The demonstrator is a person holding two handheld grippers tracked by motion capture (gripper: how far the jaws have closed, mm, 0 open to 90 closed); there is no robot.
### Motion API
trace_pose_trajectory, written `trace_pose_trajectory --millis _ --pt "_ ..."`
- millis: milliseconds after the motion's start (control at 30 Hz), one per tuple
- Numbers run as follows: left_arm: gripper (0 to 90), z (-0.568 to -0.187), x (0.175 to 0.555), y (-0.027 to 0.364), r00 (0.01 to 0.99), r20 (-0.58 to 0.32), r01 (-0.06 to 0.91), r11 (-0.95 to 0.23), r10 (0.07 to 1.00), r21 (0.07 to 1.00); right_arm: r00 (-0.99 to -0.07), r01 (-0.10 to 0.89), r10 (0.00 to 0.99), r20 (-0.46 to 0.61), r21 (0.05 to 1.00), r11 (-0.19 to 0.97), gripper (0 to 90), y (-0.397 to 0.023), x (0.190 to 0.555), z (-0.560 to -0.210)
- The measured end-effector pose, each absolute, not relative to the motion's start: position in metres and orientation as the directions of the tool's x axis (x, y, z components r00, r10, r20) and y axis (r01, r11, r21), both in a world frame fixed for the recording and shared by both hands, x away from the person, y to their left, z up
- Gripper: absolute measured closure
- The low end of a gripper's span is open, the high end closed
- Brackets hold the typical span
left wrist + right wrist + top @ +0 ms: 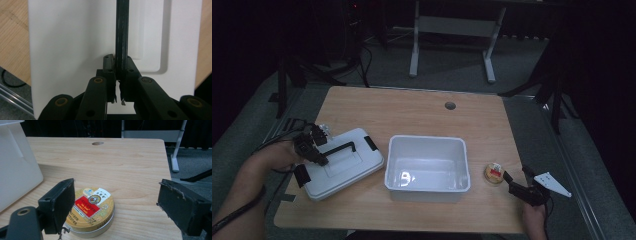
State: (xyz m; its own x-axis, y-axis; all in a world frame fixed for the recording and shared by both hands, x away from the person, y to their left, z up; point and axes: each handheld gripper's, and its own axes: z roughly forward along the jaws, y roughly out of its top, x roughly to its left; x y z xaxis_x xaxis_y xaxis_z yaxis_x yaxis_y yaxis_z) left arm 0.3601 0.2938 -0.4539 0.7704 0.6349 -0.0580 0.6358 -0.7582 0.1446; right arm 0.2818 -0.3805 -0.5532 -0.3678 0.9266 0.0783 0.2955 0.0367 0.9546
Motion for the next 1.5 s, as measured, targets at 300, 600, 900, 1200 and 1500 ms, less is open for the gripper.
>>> trace_pose_trajectory --millis 300,600,900,1200,1500 --pt "83.1 -0.480 0.362 0.294 0.756 -0.103 0.654 -0.746 0.646 0.126 -0.370 0.295 0.926 0.079 0.955 0.037 14.0 -0.381 0.282 -0.553" --pt "83.0 -0.492 0.363 0.297 0.745 -0.138 0.667 -0.734 0.653 0.125 -0.369 0.297 0.926 0.076 0.954 0.040 14.0 -0.380 0.282 -0.553" --pt "49.9 -0.489 0.364 0.297 0.723 -0.096 0.691 -0.711 0.684 0.132 -0.369 0.303 0.925 0.087 0.953 0.032 14.0 -0.381 0.282 -0.553" --pt "20.2 -0.486 0.365 0.299 0.729 -0.121 0.685 -0.714 0.674 0.147 -0.422 0.377 0.900 0.110 0.924 0.064 14.0 -0.381 0.286 -0.550" --pt "18.3 -0.481 0.363 0.296 0.747 -0.109 0.664 -0.733 0.655 0.148 -0.524 0.463 0.848 0.080 0.862 0.204 14.0 -0.393 0.284 -0.549"
